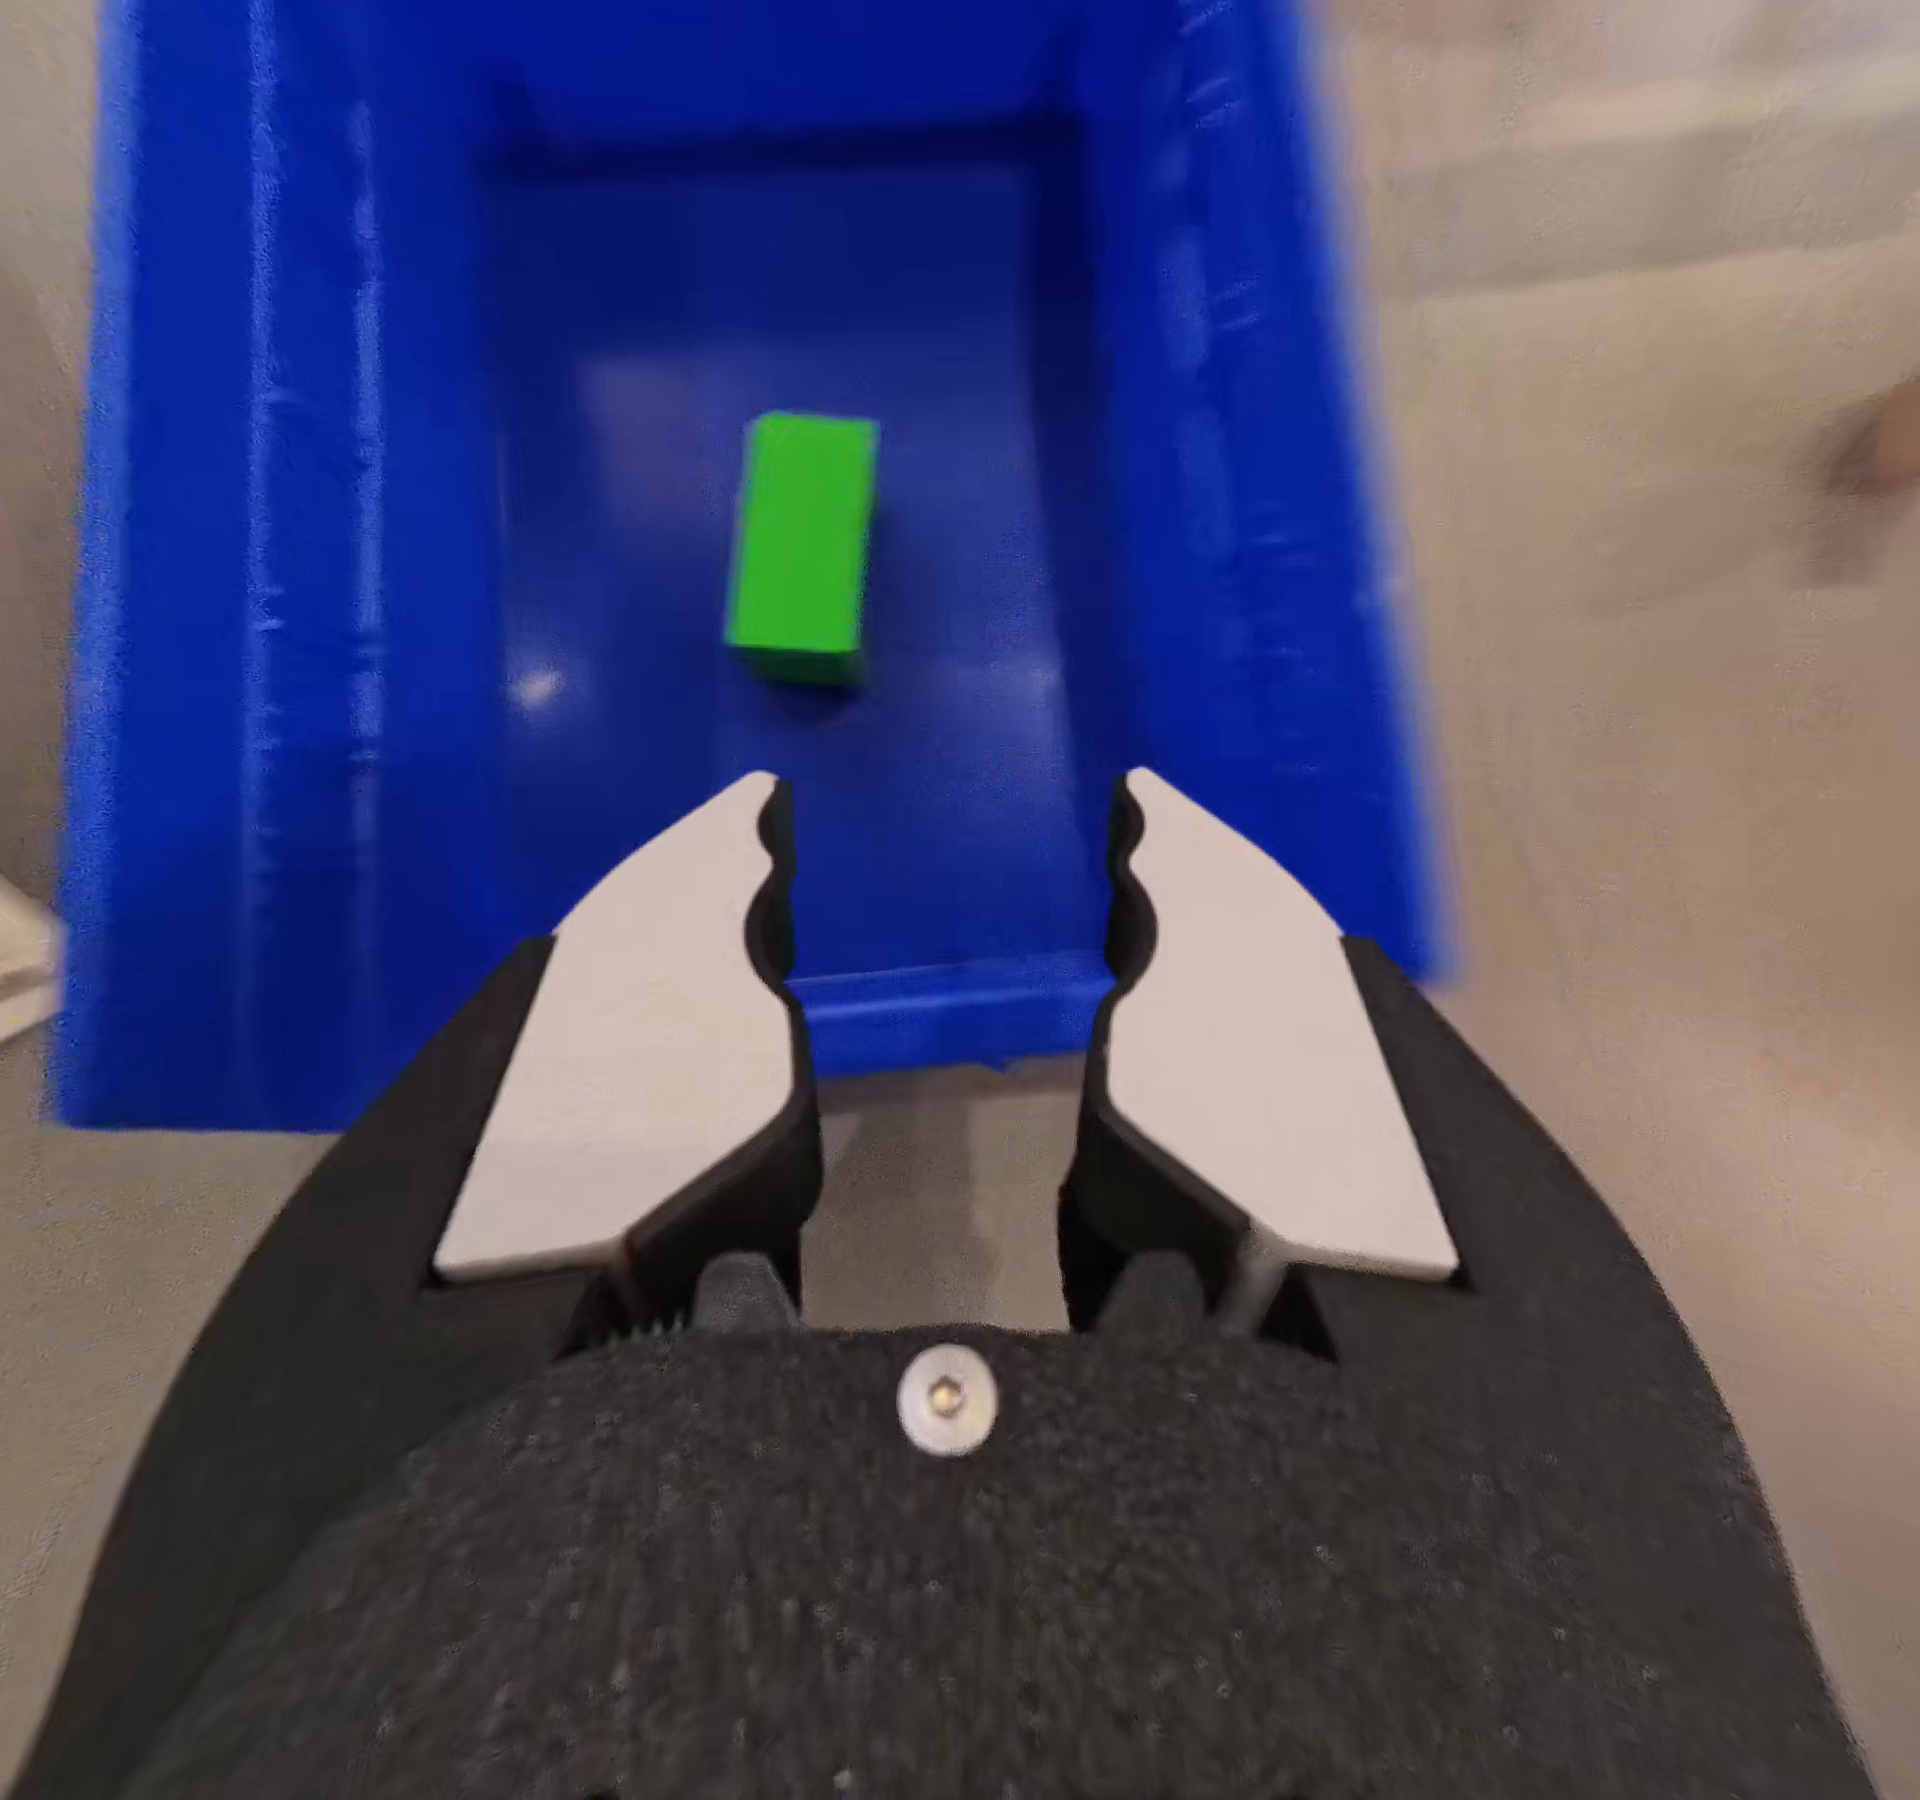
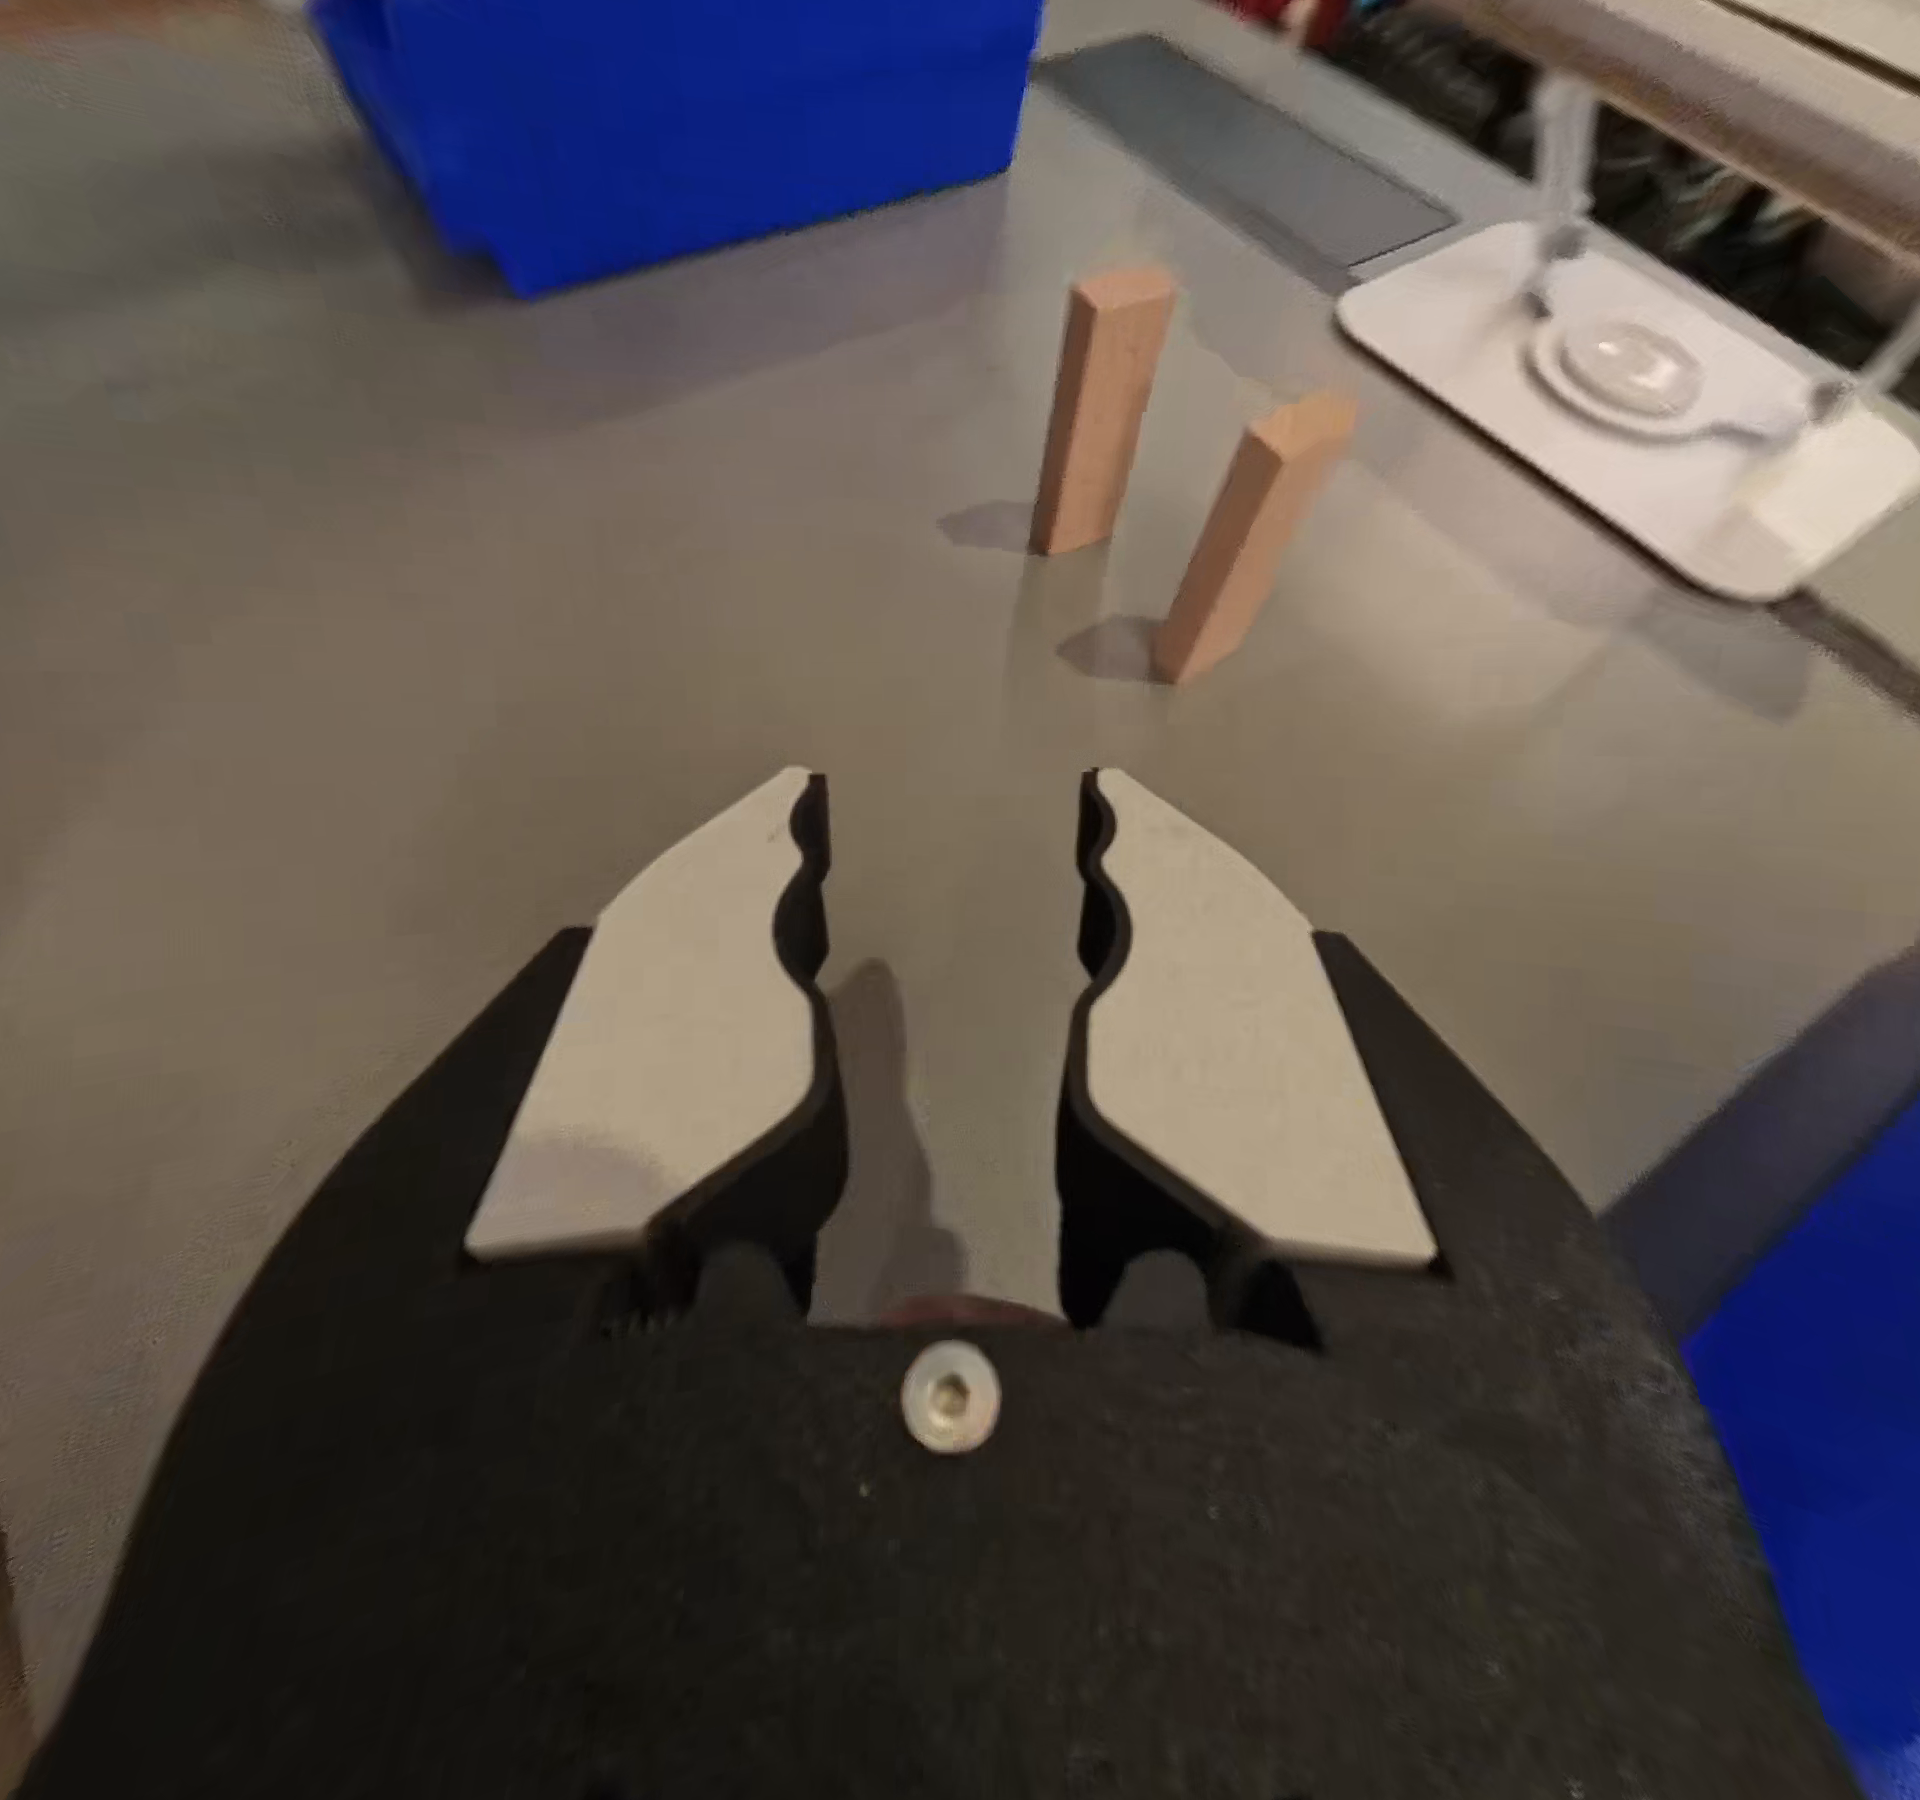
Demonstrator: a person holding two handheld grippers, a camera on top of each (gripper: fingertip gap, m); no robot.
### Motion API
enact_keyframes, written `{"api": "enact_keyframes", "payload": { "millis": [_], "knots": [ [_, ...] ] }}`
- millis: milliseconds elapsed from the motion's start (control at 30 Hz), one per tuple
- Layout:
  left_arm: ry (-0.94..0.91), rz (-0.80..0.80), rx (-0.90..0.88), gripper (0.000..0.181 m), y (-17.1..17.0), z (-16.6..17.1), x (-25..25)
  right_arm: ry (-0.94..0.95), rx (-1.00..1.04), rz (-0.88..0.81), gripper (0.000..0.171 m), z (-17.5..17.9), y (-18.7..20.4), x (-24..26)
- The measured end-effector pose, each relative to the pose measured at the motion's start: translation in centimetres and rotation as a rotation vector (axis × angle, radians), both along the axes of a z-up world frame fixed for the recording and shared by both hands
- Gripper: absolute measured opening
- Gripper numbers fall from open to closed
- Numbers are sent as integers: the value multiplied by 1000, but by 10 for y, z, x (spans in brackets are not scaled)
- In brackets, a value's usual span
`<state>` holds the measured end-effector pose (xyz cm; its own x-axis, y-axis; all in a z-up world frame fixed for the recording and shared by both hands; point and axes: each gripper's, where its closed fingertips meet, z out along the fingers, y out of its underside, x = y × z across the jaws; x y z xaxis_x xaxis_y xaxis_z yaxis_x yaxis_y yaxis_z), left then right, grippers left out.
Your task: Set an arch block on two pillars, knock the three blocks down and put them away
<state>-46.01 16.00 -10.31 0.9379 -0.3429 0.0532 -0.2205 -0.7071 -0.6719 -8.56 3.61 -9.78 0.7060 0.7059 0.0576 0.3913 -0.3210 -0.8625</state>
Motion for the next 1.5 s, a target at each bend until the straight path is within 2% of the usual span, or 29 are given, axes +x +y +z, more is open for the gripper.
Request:
{"api": "enact_keyframes", "payload": {
  "millis": [67, 167, 300, 400, 500, 567, 600, 633, 767, 1133, 1500],
  "knots": [
    [-170, -118, 79, 55, -31, 20, 48, -178, -6, 95, 45, 14, 22, 0],
    [-280, -216, 200, 51, -84, 25, 105, -400, 19, 204, 44, 30, 69, 3],
    [-448, -282, 244, 45, -142, 6, 162, -521, -104, 338, 45, 15, 116, -5],
    [-489, -392, 191, 42, -165, -8, 189, -555, -169, 381, 45, -4, 136, -5],
    [-417, -466, 216, 43, -170, -11, 191, -480, -211, 404, 45, -14, 141, -14],
    [-397, -487, 243, 43, -172, -8, 188, -493, -222, 412, 45, -21, 144, -13],
    [-399, -487, 249, 43, -172, -7, 186, -501, -225, 415, 34, -23, 145, -12],
    [-408, -483, 246, 43, -172, -8, 185, -494, -228, 427, 32, -24, 144, -14],
    [-451, -476, 223, 43, -172, -7, 181, -482, -217, 445, 32, -17, 145, -21],
    [-411, -478, 219, 43, -172, -12, 178, -455, -227, 471, 32, -23, 149, -36],
    [-408, -494, 195, 43, -175, -18, 181, -532, -223, 473, 32, -23, 146, -31]
  ]
}}
